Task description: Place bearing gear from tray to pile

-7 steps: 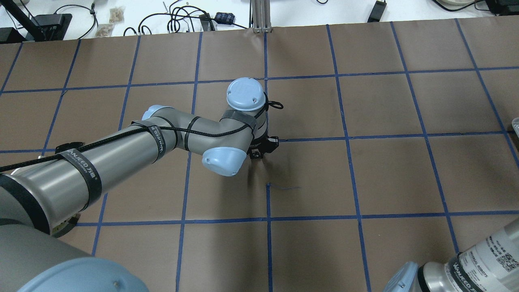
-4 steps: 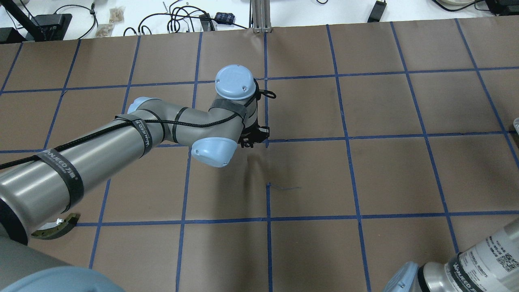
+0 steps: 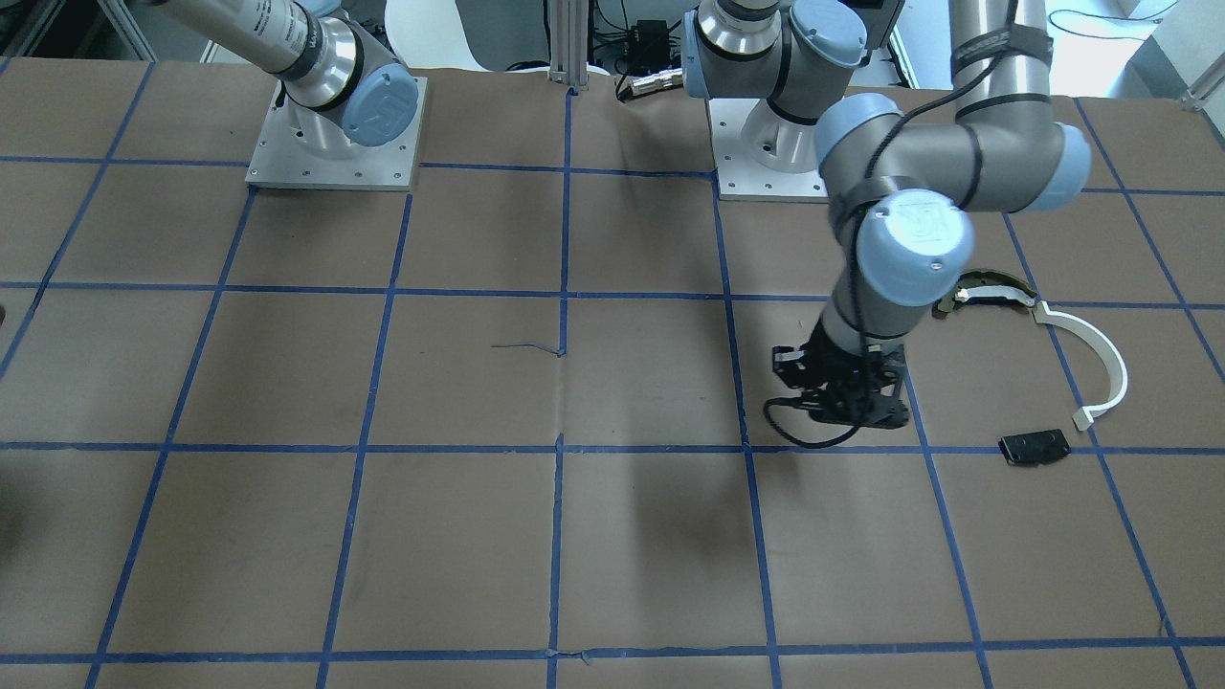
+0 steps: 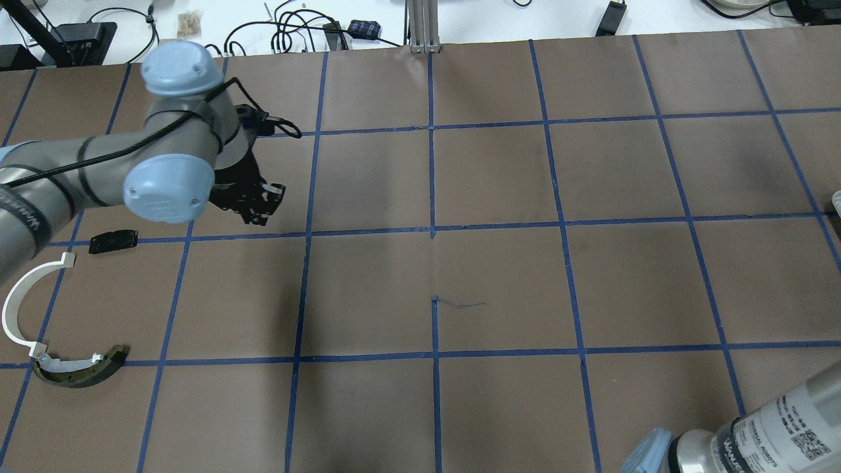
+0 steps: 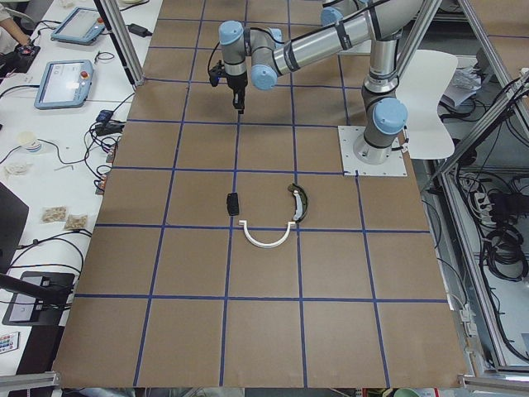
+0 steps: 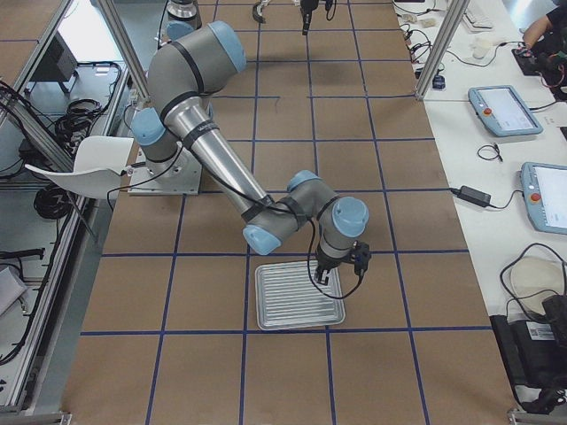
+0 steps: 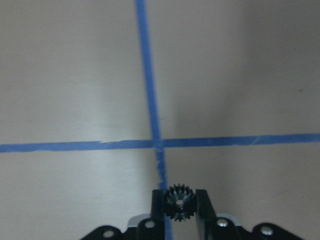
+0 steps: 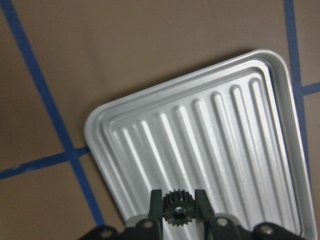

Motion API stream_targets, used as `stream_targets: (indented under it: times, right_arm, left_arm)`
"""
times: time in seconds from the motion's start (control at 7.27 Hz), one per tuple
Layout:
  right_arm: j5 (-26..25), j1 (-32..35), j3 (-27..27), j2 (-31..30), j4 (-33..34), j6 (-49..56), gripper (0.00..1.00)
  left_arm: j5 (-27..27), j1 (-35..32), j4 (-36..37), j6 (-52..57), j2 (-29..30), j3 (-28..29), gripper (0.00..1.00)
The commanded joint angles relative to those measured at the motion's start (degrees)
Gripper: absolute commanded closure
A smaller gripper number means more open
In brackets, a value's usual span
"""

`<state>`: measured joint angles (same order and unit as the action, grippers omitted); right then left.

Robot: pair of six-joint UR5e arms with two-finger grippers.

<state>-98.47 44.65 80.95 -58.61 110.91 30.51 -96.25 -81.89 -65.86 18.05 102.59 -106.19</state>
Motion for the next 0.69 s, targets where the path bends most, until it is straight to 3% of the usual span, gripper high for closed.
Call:
stream_targets:
  times: [0.0,0.28,0.55]
  right_arm:
    - [5.51,10.14,0.43,-5.71,-11.19,-17.41,1.00]
    - [11.17,23.31,1.39,-7.92,-15.45,-35.94,1.00]
    - [13.64,39.47,3.85,-7.93,-13.80,-56.78,1.00]
  left_arm:
    - [-0.08,18.80,3.85,26.50,-0.73,-2.79,1.00]
    - [6.40,28.76,5.92,35.01,2.17,-4.54,1.00]
    - [6.87,30.91,6.53,36.88,4.71,-4.56,1.00]
